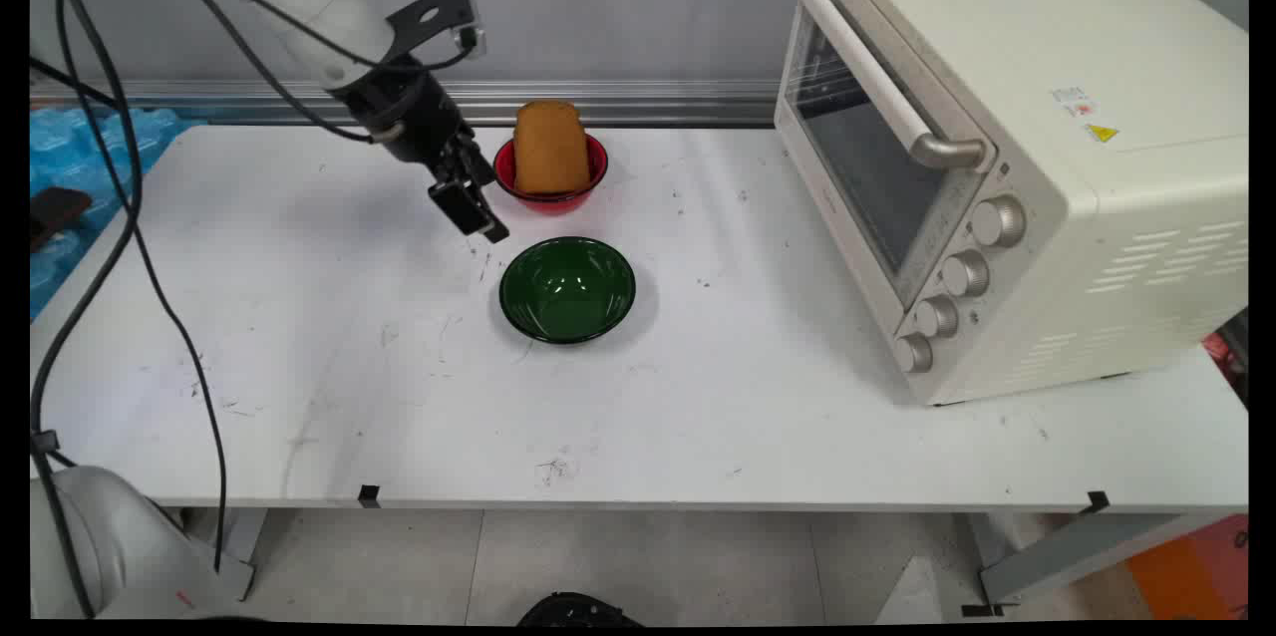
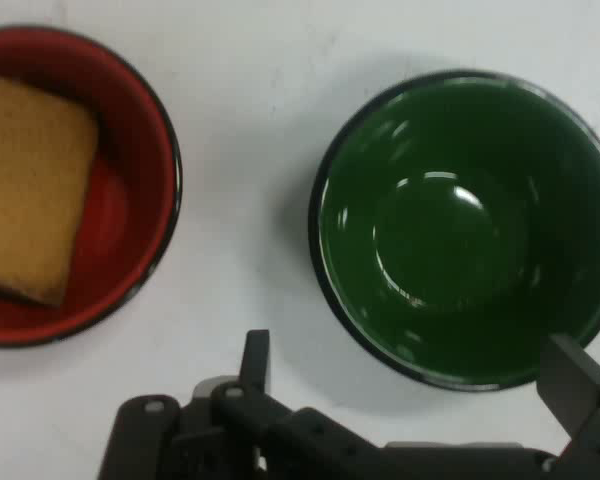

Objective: Open the oven

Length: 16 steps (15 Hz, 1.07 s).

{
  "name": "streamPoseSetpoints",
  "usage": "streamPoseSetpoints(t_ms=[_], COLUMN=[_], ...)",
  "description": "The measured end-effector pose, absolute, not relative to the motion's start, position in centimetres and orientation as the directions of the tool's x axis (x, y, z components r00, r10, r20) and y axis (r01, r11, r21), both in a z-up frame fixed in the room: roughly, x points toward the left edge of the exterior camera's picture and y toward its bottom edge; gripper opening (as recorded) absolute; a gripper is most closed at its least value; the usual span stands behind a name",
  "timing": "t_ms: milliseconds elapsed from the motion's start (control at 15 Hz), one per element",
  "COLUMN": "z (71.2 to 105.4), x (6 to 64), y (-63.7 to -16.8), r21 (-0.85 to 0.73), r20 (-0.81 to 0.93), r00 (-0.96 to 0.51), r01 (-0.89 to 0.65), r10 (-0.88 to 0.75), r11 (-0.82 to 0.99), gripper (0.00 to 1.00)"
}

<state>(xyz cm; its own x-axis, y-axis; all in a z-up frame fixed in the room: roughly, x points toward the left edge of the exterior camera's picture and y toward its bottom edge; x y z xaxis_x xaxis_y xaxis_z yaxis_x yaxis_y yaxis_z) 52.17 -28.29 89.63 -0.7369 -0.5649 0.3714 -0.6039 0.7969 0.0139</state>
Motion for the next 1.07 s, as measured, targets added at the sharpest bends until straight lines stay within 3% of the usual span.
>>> streamPoseSetpoints(t_ms=[1067], z=[96.4], x=[43.7], y=[-36.6], r21=[0.023], r20=[0.471], r00=[-0.726], r01=[-0.558], r10=[-0.501], r11=[0.83], gripper=[1.0])
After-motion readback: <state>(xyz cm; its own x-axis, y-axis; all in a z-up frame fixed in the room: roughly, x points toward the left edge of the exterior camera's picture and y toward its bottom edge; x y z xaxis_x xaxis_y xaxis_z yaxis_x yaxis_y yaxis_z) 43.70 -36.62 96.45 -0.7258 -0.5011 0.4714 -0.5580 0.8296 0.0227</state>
